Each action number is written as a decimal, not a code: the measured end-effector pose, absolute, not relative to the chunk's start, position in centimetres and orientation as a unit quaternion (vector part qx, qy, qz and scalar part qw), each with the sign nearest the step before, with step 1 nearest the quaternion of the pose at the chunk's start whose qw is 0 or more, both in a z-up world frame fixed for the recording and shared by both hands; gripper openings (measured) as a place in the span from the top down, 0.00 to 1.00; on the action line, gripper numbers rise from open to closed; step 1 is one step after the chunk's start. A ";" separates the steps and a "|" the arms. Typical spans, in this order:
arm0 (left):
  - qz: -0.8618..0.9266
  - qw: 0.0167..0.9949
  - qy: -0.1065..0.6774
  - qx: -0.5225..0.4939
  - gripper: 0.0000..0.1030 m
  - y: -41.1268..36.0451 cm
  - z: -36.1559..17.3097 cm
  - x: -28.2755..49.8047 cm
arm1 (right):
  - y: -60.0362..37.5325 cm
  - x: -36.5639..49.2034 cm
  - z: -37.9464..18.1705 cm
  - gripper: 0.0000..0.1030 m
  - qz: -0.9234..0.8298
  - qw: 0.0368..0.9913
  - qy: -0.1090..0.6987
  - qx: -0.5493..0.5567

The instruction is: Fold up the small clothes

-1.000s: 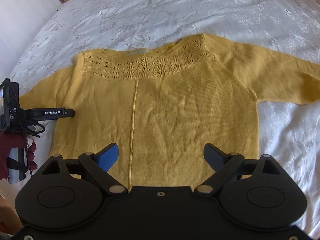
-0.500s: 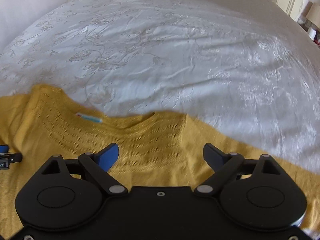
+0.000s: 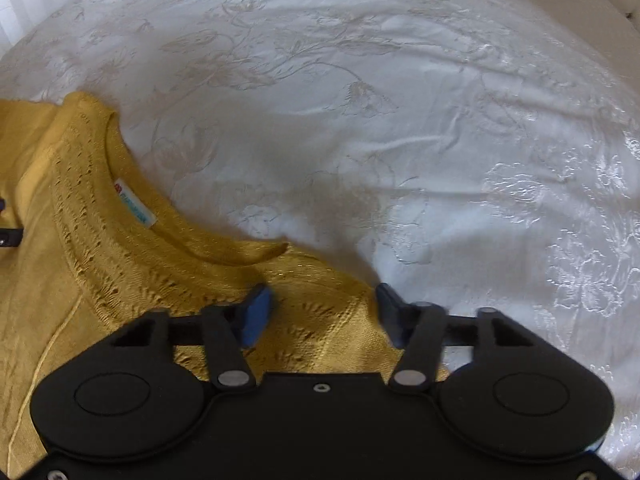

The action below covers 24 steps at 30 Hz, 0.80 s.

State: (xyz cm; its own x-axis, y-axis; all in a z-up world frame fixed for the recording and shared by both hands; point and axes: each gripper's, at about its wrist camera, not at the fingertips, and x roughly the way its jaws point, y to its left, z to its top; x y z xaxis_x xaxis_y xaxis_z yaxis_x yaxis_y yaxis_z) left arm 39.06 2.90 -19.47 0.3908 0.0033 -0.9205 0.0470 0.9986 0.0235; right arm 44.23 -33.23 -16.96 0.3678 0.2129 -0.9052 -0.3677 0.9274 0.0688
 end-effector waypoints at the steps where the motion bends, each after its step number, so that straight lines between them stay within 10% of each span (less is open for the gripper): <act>1: -0.013 0.834 0.552 0.022 0.10 2.9 -19.4 39.1 | -33.1 44.1 -16.9 0.81 0.182 0.822 0.535 -0.074; 8: -0.015 0.840 0.542 0.019 0.26 3.1 -18.0 38.6 | -34.1 44.7 -17.1 0.81 0.093 0.837 0.537 -0.047; 13: -0.049 0.859 0.509 0.022 0.27 1.8 -15.4 37.8 | -34.7 42.3 -14.0 0.35 0.048 0.873 0.486 0.015; 24: -0.095 0.828 0.552 0.032 0.16 -2.9 -18.9 38.5 | -37.2 29.8 -11.8 0.21 -0.050 0.849 0.503 0.153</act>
